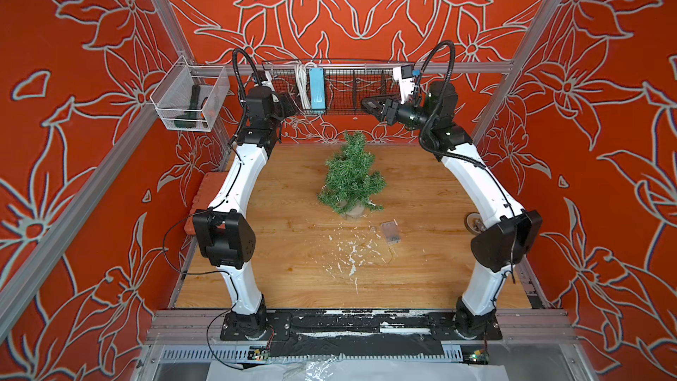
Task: Remove string lights from the small christmas tree
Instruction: Remove the light string from the Christmas tree.
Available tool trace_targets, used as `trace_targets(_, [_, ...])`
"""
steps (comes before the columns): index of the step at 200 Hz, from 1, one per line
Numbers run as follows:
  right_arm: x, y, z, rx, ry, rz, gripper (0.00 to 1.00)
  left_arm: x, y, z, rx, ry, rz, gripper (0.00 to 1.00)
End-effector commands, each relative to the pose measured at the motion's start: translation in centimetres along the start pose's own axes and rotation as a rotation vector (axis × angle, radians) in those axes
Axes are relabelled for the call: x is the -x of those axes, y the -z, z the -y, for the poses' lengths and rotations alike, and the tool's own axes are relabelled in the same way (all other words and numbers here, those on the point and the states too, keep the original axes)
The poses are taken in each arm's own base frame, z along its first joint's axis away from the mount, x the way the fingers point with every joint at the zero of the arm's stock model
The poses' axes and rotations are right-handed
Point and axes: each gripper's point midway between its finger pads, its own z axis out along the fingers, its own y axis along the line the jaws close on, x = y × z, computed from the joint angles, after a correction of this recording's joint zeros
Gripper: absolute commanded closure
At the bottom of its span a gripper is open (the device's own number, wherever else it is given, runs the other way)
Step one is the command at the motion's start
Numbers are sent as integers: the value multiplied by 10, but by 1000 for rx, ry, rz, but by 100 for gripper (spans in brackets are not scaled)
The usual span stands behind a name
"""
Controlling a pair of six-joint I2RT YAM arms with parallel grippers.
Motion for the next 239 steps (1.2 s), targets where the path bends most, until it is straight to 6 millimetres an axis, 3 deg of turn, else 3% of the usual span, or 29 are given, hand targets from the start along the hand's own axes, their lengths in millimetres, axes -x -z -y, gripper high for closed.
trace_targets(1, [20,19,-16,-11,74,70,45,34,20,-44,129,38,81,100])
trace_targets(32, [16,32,-20,-41,73,76,45,40,24,-66,186,50,102,100])
trace_targets(63, [7,41,-17,-75,64,69,45,59,31,-79,251,48,161,100])
trace_targets(118, [-4,57,-16,-118,66,62,45,80,38,-131,448,70,214,100])
trace_targets(146, [-5,61,-13,-136,64,65,45,83,41,-148,492,93,216,100])
trace_targets(193, [-11,60,-14,-121,42,48,44,85,45,-138,426,125,214,100])
trace_targets(239, [-39,61,-25,-120,45,-10,43,82,51,-118,315,171,197,100])
